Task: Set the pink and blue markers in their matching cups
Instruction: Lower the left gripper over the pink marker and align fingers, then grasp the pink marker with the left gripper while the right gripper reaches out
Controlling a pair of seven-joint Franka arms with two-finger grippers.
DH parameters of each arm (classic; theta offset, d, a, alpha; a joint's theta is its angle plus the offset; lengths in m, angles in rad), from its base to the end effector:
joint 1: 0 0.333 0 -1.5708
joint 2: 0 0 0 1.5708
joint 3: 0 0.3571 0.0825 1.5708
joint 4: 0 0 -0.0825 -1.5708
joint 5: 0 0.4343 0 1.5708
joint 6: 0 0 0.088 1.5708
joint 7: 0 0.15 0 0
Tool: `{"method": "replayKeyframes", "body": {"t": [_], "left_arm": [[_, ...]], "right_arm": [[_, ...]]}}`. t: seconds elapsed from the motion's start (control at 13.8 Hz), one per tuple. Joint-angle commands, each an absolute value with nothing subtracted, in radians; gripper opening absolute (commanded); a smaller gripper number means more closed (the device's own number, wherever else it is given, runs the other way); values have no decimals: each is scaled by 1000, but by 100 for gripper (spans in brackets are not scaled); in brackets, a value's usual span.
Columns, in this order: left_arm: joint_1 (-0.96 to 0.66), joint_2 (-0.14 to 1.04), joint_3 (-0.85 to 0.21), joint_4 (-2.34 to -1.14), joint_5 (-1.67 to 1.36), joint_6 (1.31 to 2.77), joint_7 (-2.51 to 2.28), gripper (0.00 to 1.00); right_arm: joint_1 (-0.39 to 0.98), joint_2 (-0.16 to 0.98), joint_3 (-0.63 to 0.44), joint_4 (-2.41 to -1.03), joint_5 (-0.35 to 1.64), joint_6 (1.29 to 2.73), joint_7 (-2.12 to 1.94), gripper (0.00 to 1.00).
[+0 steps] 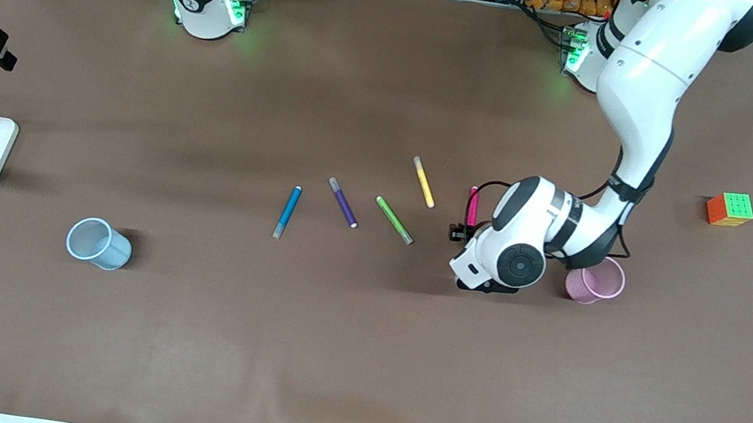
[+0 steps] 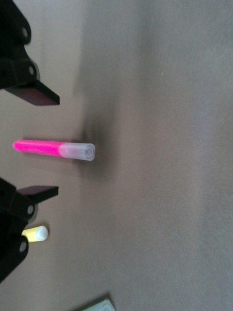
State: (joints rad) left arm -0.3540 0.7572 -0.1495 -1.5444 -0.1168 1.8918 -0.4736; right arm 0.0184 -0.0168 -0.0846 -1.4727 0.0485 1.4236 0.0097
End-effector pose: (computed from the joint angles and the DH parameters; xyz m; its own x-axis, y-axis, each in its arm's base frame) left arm 0.6171 -0.3451 0.1417 0.8973 0.0473 -0.4388 0.0462 -0.9988 -0.0133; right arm 0.5808 -0.0311 0.6706 0.9971 -0.0686 -0.0327 -0.0702 -0.9963 -0.0493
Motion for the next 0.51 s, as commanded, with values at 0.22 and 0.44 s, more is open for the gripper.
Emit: {"method": "replayKeyframes", "body": {"t": [0.22, 0.44], "left_arm": [[-365, 775, -141, -1568, -135, 1924, -491, 58], [-365, 781, -141, -1566, -135, 1925, -494, 44]], "right_arm": [[-3, -17, -75, -1463, 61, 1424, -3, 100], [12, -15, -72, -1463, 63, 1425, -3, 100]]}}
